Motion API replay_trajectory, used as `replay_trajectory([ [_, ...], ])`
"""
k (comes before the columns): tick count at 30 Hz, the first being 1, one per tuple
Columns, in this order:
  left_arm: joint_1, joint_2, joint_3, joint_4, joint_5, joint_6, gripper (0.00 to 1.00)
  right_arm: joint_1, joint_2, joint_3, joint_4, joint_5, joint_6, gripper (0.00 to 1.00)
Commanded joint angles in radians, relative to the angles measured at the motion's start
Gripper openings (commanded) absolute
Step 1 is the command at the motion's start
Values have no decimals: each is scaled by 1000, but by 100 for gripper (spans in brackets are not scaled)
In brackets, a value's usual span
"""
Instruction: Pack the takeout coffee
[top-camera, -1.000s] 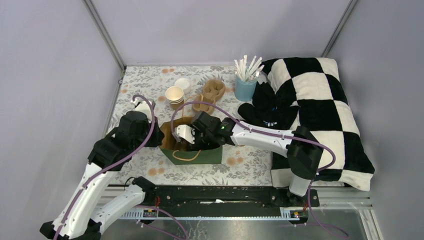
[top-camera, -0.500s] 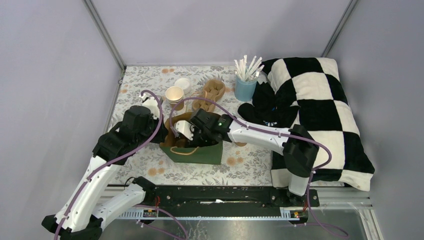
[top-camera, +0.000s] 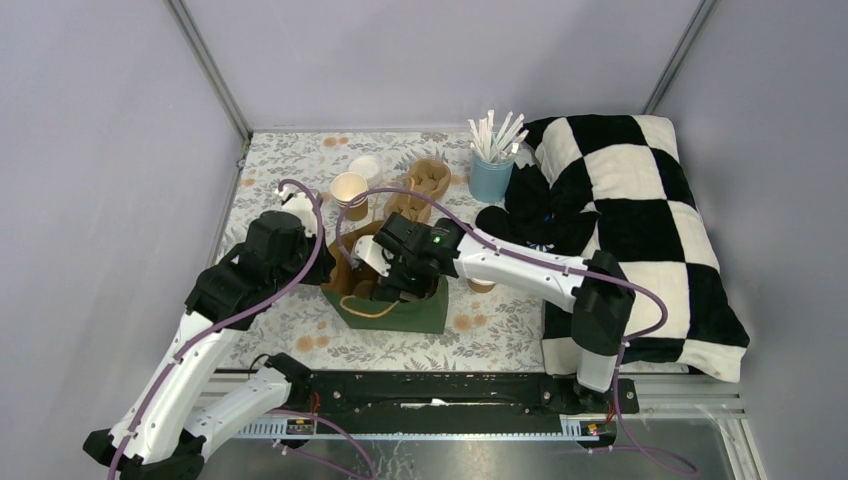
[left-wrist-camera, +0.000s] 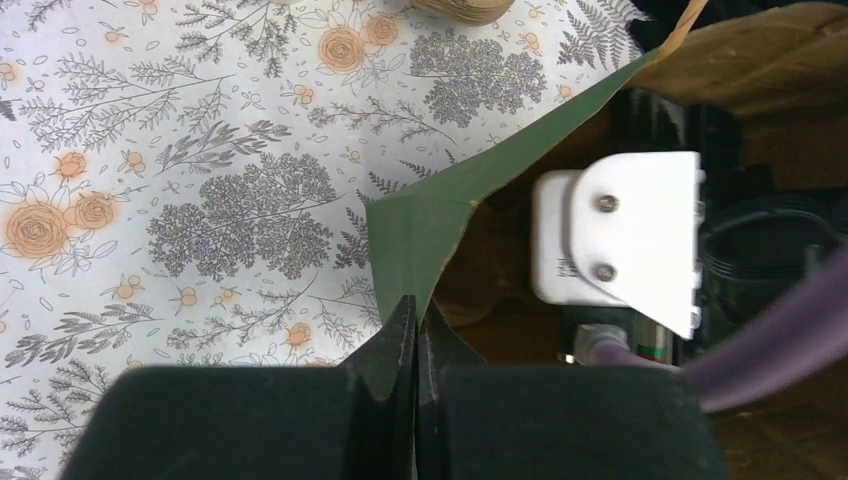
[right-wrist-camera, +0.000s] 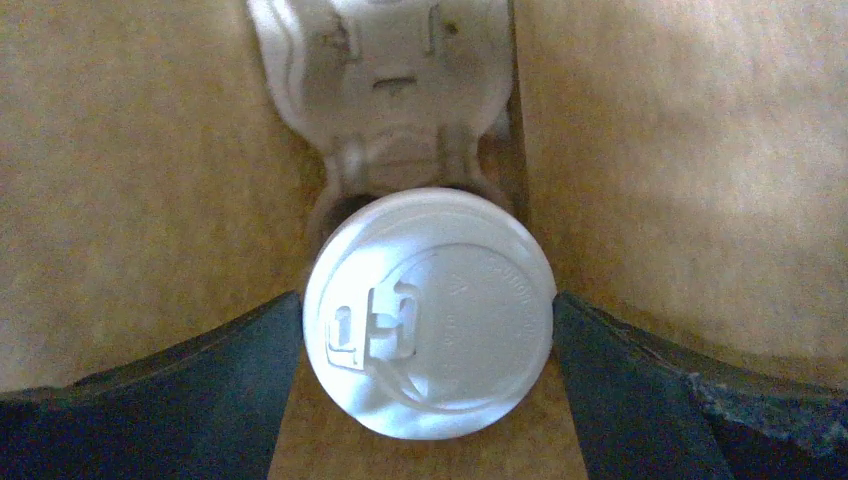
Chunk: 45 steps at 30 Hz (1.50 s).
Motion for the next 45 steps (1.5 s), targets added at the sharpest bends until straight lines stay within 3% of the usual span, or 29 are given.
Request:
replay_trajectory([
  [1,2,-9,28,54,-36,-23,0,21,-81,82,-112,70,86,100],
  [10,2,-3,35,49,-2,-23,0,51,-58,358,-215,167,208,100],
  [18,2,3,33,32,-18,-33,0,51,-99,700,-347,275,302,100],
  [21,2,2,34,26,-32,-37,0,49,-217,635,-277,414,378,100],
  [23,2,1,36,17,-52,-45,0,24,-315,486,-212,491,414,100],
  [29,2,11,60,-9,-71,-59,0,-254,-468,229,-218,529,600,100],
  [33,2,15,73,-15,-72,-73,7,-386,-388,201,-332,431,651,100],
  [38,2,46,137,-60,-97,-110,17,-485,-296,96,-312,254,666,100],
  [41,2,64,174,-79,-96,-131,28,-498,-192,118,-375,205,658,100],
  [45,2,75,187,-96,-105,-139,34,-499,-135,129,-365,176,637,100],
])
